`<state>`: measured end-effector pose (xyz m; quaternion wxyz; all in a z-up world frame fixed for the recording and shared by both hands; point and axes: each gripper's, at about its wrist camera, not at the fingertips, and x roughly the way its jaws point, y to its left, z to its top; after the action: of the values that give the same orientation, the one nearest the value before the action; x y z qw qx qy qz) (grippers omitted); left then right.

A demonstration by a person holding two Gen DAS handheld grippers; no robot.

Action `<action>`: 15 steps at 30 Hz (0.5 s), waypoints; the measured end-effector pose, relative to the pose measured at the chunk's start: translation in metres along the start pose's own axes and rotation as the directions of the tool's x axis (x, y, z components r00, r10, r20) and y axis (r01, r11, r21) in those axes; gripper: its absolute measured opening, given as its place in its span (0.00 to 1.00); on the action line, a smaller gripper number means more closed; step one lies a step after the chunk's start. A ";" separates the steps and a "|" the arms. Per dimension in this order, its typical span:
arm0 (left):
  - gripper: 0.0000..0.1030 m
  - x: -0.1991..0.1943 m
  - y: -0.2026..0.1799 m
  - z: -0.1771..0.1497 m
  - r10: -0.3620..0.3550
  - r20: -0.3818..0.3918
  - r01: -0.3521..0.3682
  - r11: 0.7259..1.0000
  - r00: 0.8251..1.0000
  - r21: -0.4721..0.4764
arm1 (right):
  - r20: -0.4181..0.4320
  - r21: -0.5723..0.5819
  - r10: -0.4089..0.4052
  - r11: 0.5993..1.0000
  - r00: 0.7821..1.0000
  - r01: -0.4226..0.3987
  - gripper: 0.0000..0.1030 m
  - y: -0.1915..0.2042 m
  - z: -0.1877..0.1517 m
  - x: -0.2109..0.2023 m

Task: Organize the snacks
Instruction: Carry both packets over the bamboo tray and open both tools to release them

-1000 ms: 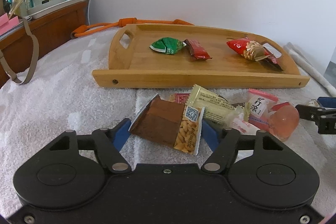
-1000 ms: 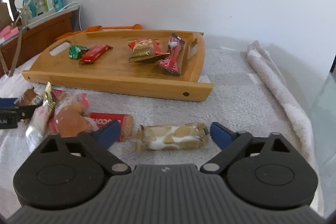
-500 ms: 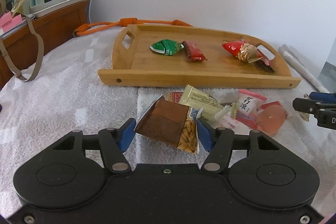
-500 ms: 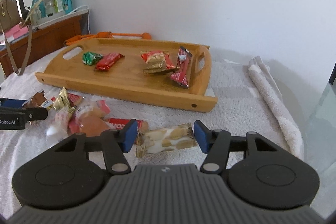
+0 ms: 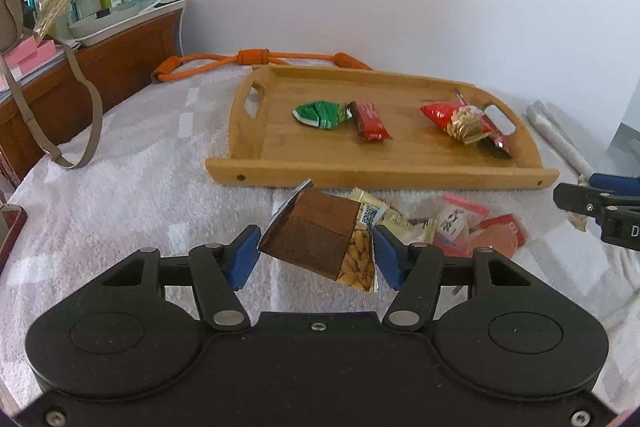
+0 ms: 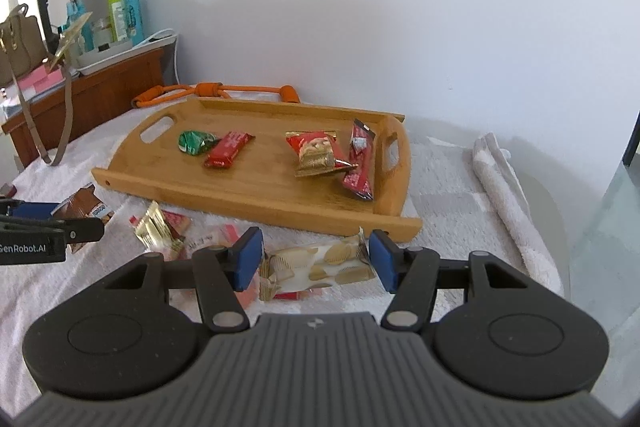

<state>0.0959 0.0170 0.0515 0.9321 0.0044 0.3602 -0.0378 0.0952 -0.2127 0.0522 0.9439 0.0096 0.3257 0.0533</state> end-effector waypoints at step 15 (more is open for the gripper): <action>0.54 0.022 0.007 0.065 -0.062 -0.078 0.058 0.997 0.995 -0.046 | -0.246 0.181 0.054 0.983 0.968 -0.009 0.60 -0.007 0.069 0.044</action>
<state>0.1556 0.0200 0.0847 0.9154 -0.0254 0.3975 -0.0577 0.1731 -0.2138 0.0791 0.8898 0.0927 0.4451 0.0398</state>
